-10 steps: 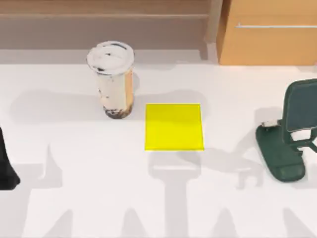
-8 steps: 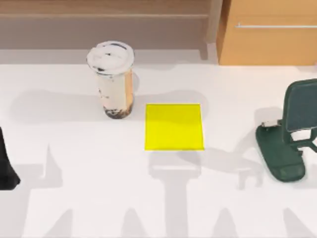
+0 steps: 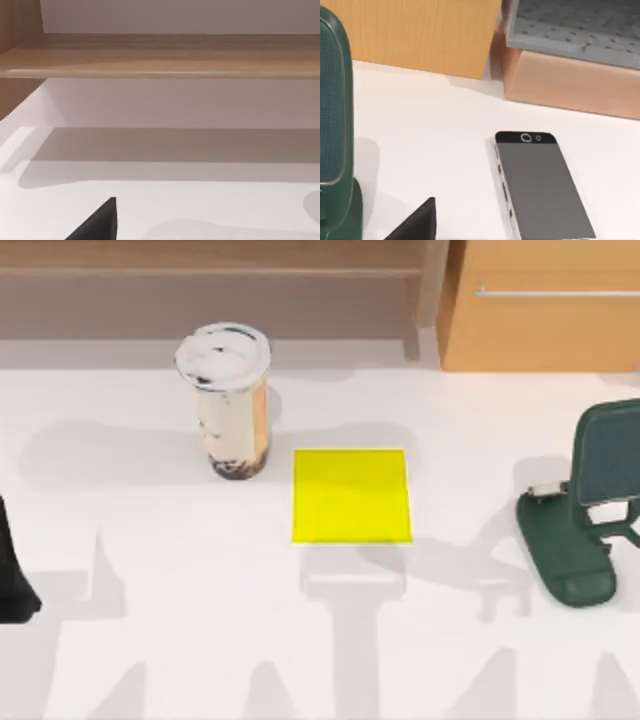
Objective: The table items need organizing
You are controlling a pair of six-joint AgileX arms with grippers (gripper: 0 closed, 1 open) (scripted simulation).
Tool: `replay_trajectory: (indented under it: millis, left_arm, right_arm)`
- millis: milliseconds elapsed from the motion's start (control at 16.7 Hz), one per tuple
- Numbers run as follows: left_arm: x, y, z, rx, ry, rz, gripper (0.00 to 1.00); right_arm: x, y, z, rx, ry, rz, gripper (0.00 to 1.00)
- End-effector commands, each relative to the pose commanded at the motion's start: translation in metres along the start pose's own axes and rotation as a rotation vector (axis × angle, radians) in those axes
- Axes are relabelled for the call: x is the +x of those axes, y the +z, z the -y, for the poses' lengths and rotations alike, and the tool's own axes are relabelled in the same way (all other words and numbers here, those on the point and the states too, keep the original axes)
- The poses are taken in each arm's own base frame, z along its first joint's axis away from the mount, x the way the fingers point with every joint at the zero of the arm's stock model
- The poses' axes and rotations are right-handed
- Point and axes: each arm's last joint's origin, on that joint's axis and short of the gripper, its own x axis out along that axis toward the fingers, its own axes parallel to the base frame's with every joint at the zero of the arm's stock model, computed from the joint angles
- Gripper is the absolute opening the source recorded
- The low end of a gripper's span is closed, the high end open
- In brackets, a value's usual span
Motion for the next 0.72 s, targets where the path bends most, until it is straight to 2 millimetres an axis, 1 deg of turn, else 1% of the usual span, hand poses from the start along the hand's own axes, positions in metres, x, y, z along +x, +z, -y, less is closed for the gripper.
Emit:
replay_trajectory:
  millis: [180, 360, 540, 720]
  left_arm:
    - [0.0, 0.0, 0.0, 0.0, 0.0, 0.0, 1.0]
    - [0.0, 0.0, 0.0, 0.0, 0.0, 0.0, 1.0]
    - [0.0, 0.0, 0.0, 0.0, 0.0, 0.0, 1.0]
    - [0.0, 0.0, 0.0, 0.0, 0.0, 0.0, 1.0]
  right_arm:
    - [0.018, 0.025, 0.015, -0.108, 0.018, -0.262, 1.0]
    - [0.051, 0.043, 0.034, -0.198, 0.087, -0.541, 1.0]
    - [0.09, 0.048, 0.056, -0.257, 0.2, -0.792, 1.0]
    - [0.126, 0.041, 0.076, -0.284, 0.328, -0.985, 1.0]
